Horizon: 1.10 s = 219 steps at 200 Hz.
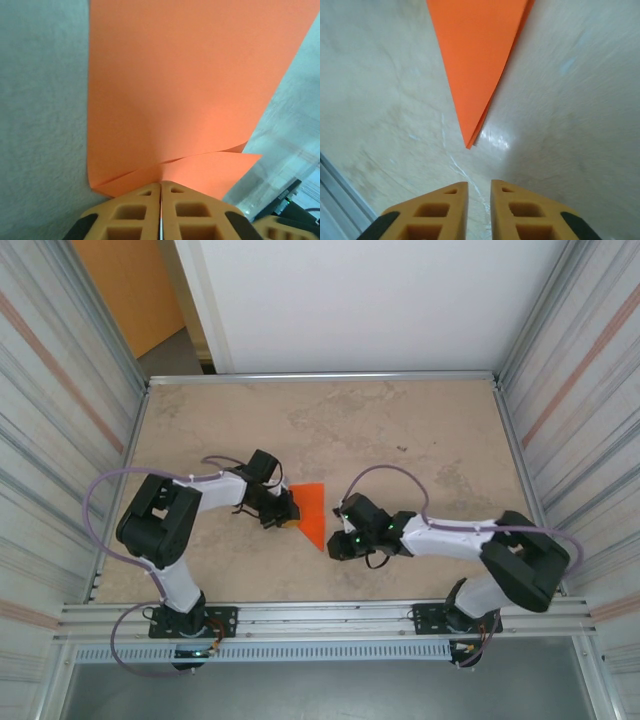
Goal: Fold a paper plane with a square sheet of paper (pick it up from the middle)
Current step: Third fold the triangle at the center of the table.
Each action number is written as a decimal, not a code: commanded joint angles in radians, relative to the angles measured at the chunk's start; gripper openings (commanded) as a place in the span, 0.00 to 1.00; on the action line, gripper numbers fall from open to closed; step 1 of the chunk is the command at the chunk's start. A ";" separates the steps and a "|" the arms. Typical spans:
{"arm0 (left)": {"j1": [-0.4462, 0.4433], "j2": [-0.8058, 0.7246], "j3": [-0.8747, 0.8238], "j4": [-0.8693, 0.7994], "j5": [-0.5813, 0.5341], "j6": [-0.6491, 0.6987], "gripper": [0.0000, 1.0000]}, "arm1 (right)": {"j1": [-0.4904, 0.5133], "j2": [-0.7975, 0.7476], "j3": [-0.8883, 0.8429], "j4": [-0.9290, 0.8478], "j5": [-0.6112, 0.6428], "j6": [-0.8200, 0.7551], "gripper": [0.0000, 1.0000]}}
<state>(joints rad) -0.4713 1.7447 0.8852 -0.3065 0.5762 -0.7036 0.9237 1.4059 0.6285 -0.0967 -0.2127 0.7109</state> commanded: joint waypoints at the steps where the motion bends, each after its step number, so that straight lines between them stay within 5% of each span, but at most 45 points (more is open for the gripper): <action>1: 0.006 -0.107 -0.008 0.057 -0.024 -0.040 0.16 | -0.024 -0.084 0.032 -0.009 0.155 0.095 0.28; 45: 0.064 -0.247 -0.116 0.183 -0.002 -0.112 0.30 | -0.029 0.014 0.077 0.144 0.151 0.197 0.34; 94: 0.188 -0.280 -0.264 0.275 0.086 -0.143 0.35 | 0.006 0.125 0.168 0.159 0.123 0.146 0.29; 166: 0.197 -0.230 -0.281 0.314 0.153 -0.117 0.37 | 0.035 0.186 0.219 0.193 0.083 0.076 0.28; 219: 0.198 -0.211 -0.276 0.320 0.165 -0.110 0.37 | 0.066 0.160 0.221 0.124 0.247 0.073 0.28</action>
<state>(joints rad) -0.2794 1.5276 0.6037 0.0036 0.7132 -0.8322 0.9722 1.5852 0.8341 0.0769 -0.0761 0.8104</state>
